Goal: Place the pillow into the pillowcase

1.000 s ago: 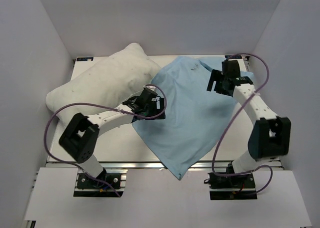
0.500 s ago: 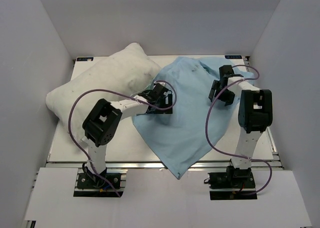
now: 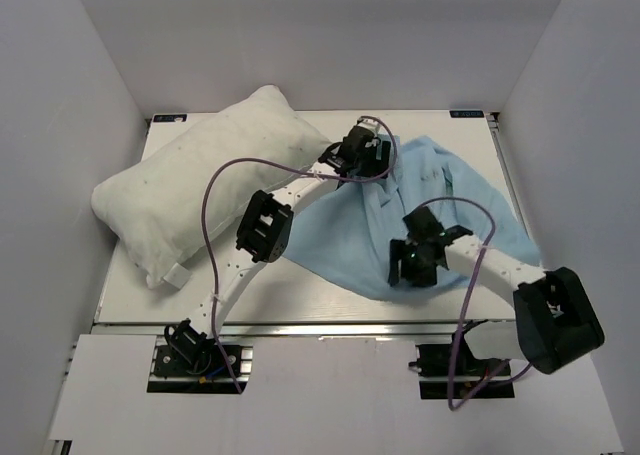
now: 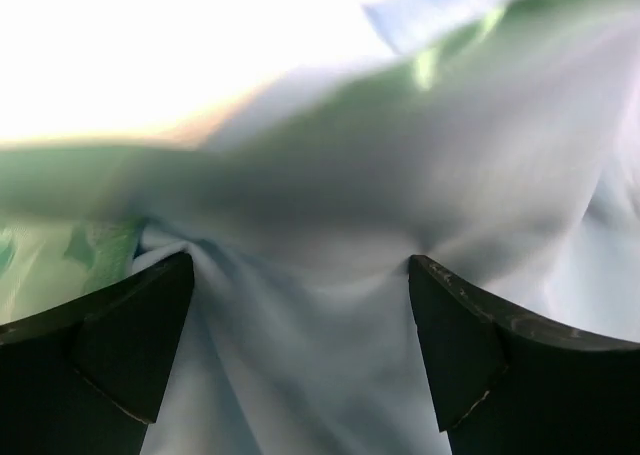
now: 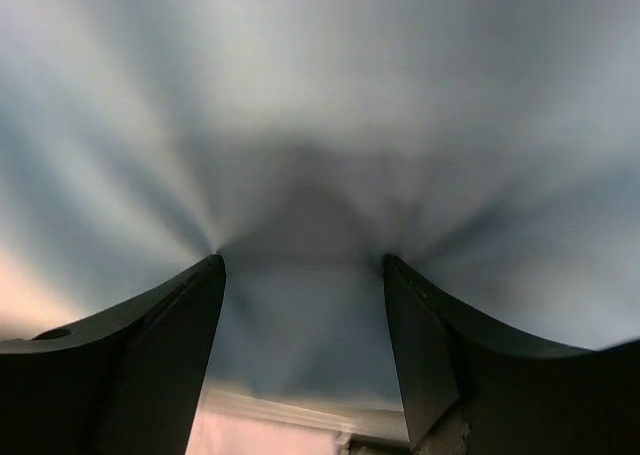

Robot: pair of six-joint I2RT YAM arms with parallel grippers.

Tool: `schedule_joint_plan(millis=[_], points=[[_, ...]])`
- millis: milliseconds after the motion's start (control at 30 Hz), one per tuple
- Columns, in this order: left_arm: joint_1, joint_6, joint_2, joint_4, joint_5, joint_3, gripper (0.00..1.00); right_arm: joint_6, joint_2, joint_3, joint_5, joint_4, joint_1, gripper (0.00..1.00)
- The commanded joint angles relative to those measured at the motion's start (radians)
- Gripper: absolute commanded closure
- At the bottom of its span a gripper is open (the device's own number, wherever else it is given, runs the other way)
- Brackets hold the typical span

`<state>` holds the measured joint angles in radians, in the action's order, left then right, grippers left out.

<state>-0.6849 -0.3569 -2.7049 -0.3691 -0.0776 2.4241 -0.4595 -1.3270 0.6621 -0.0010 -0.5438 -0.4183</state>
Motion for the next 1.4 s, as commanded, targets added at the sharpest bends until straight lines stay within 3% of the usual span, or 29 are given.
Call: schedule_joint_plan(millis=[0, 100, 200, 333, 433, 667, 700, 800, 933, 1067, 1133, 1267, 1367], points=[[0.024, -0.037, -0.015, 0.112, 0.162, -0.064, 0.02, -0.090, 0.031, -0.014, -0.246, -0.056, -0.199, 0.30], [0.025, -0.039, 0.007, 0.167, 0.157, -0.048, 0.02, -0.024, 0.008, 0.092, -0.333, -0.021, -0.254, 0.27], [0.027, 0.024, 0.067, 0.161, 0.170, -0.010, 0.02, 0.047, -0.015, 0.252, -0.248, -0.054, -0.240, 0.24], [0.031, 0.114, 0.257, 0.108, 0.110, -0.091, 0.02, 0.104, -0.066, 0.436, -0.125, -0.131, -0.092, 0.20], [0.031, 0.121, 0.458, 0.039, 0.032, -0.232, 0.02, 0.123, -0.128, 0.519, -0.142, -0.119, 0.046, 0.20], [0.031, -0.074, 0.952, 0.076, 0.051, -0.917, 0.02, 0.263, -0.432, 0.844, 0.154, -0.159, 0.085, 0.12], [0.031, -0.129, 0.996, 0.087, 0.058, -1.071, 0.02, 0.269, -0.480, 0.961, 0.182, -0.179, 0.088, 0.12], [0.031, -0.226, 1.129, 0.085, 0.058, -1.306, 0.02, 0.294, -0.691, 1.211, 0.228, -0.263, 0.105, 0.12], [0.030, -0.275, 1.177, 0.064, 0.076, -1.454, 0.02, 0.312, -0.949, 1.448, 0.251, -0.375, 0.105, 0.13], [0.027, -0.284, 1.099, 0.013, 0.108, -1.449, 0.02, 0.271, -1.021, 1.475, 0.269, -0.363, 0.107, 0.16], [0.027, -0.278, 1.032, -0.007, 0.119, -1.407, 0.02, 0.272, -1.046, 1.473, 0.286, -0.358, 0.111, 0.21], [0.027, -0.260, 0.912, 0.008, 0.111, -1.334, 0.02, 0.274, -1.089, 1.495, 0.262, -0.366, 0.157, 0.69], [0.027, -0.231, 0.753, 0.009, 0.072, -1.196, 0.02, 0.263, -1.109, 1.518, 0.246, -0.364, 0.234, 0.86]])
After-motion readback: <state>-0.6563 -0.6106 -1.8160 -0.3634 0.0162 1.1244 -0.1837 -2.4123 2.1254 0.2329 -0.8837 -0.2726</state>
